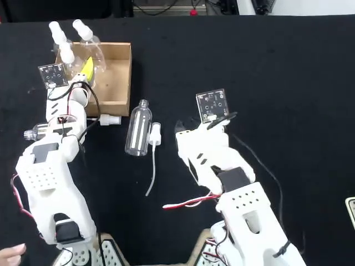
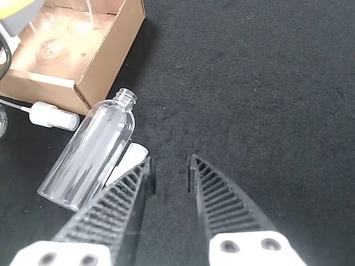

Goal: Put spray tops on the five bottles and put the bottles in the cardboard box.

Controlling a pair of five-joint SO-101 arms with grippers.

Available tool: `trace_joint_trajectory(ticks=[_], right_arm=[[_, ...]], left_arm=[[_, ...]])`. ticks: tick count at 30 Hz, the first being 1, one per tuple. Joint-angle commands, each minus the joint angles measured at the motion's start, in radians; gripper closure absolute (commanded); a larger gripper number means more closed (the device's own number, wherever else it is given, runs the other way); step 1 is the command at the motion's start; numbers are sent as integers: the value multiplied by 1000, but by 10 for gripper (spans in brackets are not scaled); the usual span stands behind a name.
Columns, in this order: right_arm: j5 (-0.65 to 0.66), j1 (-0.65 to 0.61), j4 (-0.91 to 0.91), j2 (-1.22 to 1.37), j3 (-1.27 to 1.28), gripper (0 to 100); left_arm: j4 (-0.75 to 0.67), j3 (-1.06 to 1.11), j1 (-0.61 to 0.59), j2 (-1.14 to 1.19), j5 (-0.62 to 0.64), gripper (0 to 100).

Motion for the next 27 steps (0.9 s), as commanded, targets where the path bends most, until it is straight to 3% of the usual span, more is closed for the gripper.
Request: trace_joint_trajectory(ticks=[1,27], right_arm=[[8,17,-25,-19,-5,900],[8,17,-25,-19,-5,900]], left_arm=[[0,-27,-8,-66,-3,715],[8,-64,-8,-75,-8,715]])
